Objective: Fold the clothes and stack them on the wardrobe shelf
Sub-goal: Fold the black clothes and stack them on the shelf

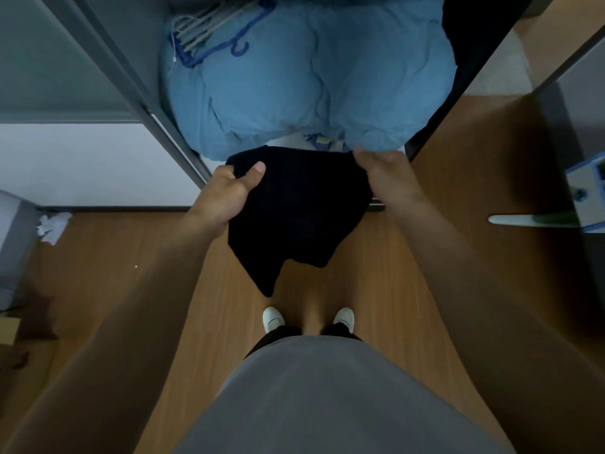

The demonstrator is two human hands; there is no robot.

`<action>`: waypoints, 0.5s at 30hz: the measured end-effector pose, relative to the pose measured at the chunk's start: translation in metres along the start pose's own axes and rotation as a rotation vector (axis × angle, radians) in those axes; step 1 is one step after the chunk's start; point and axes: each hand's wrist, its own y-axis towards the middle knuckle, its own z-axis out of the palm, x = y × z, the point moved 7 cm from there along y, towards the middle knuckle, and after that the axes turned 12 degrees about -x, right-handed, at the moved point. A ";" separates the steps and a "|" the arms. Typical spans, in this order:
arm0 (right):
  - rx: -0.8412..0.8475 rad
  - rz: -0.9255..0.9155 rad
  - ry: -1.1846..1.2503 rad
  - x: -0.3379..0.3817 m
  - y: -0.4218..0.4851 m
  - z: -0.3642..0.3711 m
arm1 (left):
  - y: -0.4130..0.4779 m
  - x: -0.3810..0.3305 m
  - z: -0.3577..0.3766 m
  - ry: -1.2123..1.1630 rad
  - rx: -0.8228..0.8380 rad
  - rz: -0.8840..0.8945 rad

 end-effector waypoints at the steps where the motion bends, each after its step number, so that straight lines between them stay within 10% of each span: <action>1: 0.026 0.086 0.158 0.002 0.003 -0.004 | 0.000 0.001 0.001 -0.038 0.038 -0.054; 4: 0.284 0.179 0.461 0.001 -0.006 0.005 | -0.006 -0.001 0.010 -0.188 0.159 -0.223; 8: 0.535 0.073 -0.034 -0.031 -0.036 0.037 | -0.014 -0.001 0.025 -0.215 0.274 -0.401; 15: 0.271 0.047 0.142 -0.026 -0.043 0.045 | -0.009 -0.001 0.024 -0.540 0.424 -0.364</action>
